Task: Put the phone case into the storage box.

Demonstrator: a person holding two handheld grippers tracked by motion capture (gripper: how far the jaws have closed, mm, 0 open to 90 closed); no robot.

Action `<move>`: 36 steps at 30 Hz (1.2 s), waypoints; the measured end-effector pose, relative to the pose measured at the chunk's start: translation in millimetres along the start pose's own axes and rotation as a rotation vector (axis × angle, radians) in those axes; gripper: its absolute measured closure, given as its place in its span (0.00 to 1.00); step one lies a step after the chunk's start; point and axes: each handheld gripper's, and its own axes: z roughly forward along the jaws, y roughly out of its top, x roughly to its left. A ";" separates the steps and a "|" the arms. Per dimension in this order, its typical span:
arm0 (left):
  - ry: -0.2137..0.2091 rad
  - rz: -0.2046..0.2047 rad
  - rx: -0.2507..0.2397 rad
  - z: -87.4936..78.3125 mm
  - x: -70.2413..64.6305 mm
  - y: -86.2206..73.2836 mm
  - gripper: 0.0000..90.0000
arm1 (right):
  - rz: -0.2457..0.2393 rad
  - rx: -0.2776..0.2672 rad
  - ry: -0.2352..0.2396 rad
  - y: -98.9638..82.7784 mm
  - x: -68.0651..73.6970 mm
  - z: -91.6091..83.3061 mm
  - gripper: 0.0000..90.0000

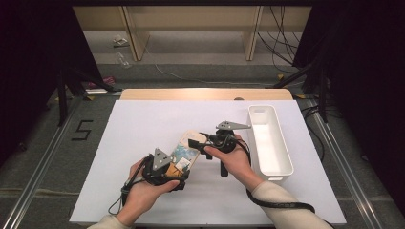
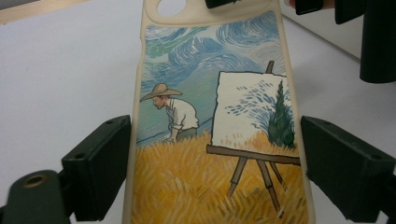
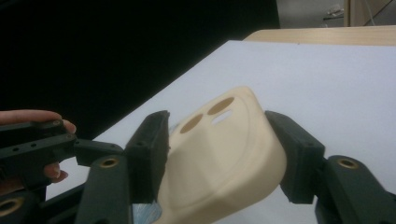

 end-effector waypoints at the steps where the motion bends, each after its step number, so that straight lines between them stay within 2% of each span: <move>1: -0.001 0.003 -0.001 0.5 -0.1 -0.3 0.13 | 0.004 -0.001 -0.001 0.3 -0.2 -0.6 0.54; 6: -0.003 0.008 0.002 3.0 -0.1 -2.1 0.12 | 0.020 -0.016 0.006 2.9 -1.2 -3.5 0.65; 8: -0.004 0.018 0.005 4.5 -0.2 -3.2 0.12 | 0.034 -0.029 0.017 4.6 -1.3 -5.8 0.73; 11: -0.006 0.028 -0.005 7.6 -0.6 -4.4 0.11 | 0.061 -0.073 0.055 8.2 2.3 -10.5 0.82; 14: -0.020 0.035 -0.029 8.3 2.4 -3.8 0.12 | 0.132 -0.131 0.107 11.7 7.1 -15.4 0.88; 15: -0.024 0.029 -0.037 7.6 4.6 -3.6 0.13 | 0.126 -0.143 0.116 14.1 8.8 -17.2 0.89; 16: -0.028 0.029 -0.042 6.8 6.2 -3.4 0.11 | 0.089 -0.149 0.103 17.6 11.0 -20.0 0.89; 21: -0.026 0.000 -0.063 3.2 15.9 -1.9 0.12 | 0.023 -0.164 0.106 27.7 11.8 -28.3 0.89; 23: -0.025 -0.010 -0.065 2.4 19.3 -2.2 0.12 | -0.052 -0.153 0.085 31.3 13.6 -30.7 0.88; 30: -0.021 -0.038 -0.061 1.3 27.0 -3.5 0.16 | -0.150 -0.125 0.068 36.3 16.4 -35.2 0.88; 36: -0.018 -0.036 -0.067 -0.1 29.8 -2.9 0.16 | -0.261 -0.081 0.105 40.8 19.8 -38.2 0.88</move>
